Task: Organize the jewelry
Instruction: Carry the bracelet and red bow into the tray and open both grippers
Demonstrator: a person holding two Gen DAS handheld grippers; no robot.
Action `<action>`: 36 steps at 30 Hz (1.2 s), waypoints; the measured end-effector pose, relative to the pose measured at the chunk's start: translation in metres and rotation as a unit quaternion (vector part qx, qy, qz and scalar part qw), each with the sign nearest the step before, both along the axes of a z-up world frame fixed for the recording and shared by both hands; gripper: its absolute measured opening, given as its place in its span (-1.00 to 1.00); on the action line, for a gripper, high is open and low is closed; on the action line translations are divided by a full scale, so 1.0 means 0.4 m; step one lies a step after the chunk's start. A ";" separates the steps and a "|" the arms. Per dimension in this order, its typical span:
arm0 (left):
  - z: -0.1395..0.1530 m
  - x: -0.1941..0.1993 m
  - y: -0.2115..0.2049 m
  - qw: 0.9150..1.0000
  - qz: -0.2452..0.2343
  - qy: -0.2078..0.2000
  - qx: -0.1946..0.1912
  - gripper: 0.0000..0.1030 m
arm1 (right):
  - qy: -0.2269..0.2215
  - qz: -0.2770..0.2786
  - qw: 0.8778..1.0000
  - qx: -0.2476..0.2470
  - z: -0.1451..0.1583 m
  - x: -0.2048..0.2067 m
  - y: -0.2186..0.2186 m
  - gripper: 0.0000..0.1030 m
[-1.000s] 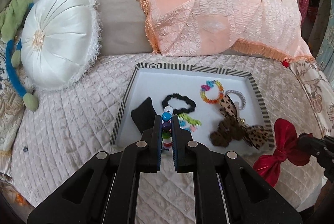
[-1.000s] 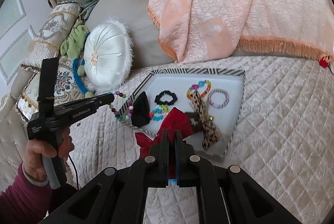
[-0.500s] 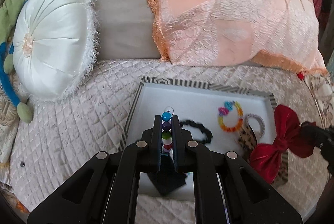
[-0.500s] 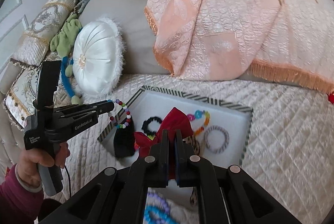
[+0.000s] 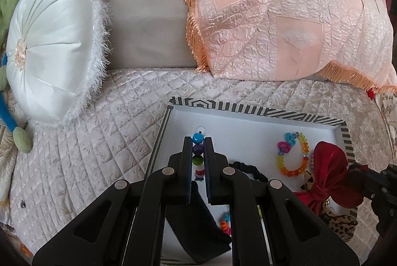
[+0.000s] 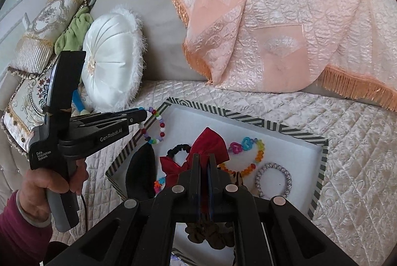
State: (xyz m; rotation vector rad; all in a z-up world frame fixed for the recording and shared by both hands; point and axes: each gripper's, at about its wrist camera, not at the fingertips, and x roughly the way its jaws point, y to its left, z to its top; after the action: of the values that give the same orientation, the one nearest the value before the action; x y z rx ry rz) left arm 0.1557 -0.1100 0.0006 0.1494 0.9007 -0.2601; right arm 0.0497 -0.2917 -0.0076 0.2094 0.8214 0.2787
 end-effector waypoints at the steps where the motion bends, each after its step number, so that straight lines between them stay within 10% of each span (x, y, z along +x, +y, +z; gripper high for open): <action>1: -0.002 0.003 -0.003 1.000 -0.001 0.001 0.000 -0.86 | 0.001 0.001 1.000 0.000 -0.002 0.004 0.001 -0.93; 26: -0.147 0.070 0.019 0.998 0.031 0.057 0.000 -0.84 | 0.075 -0.007 0.995 -0.067 -0.180 0.135 0.028 -0.81; 30: -0.143 0.048 0.033 0.998 0.033 0.058 -0.004 -0.17 | 0.075 -0.018 0.995 -0.062 -0.176 0.119 0.018 -0.30; 36: -0.104 -0.013 0.044 0.998 0.029 0.048 -0.017 -0.10 | 0.060 -0.024 0.997 -0.048 -0.131 0.056 0.017 -0.29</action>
State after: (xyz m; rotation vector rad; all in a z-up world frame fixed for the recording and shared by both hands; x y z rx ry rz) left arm 0.1503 -0.0923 -0.0409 0.0794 0.9931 -0.2310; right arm 0.0722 -0.2849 -0.0600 0.1566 0.9457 0.1831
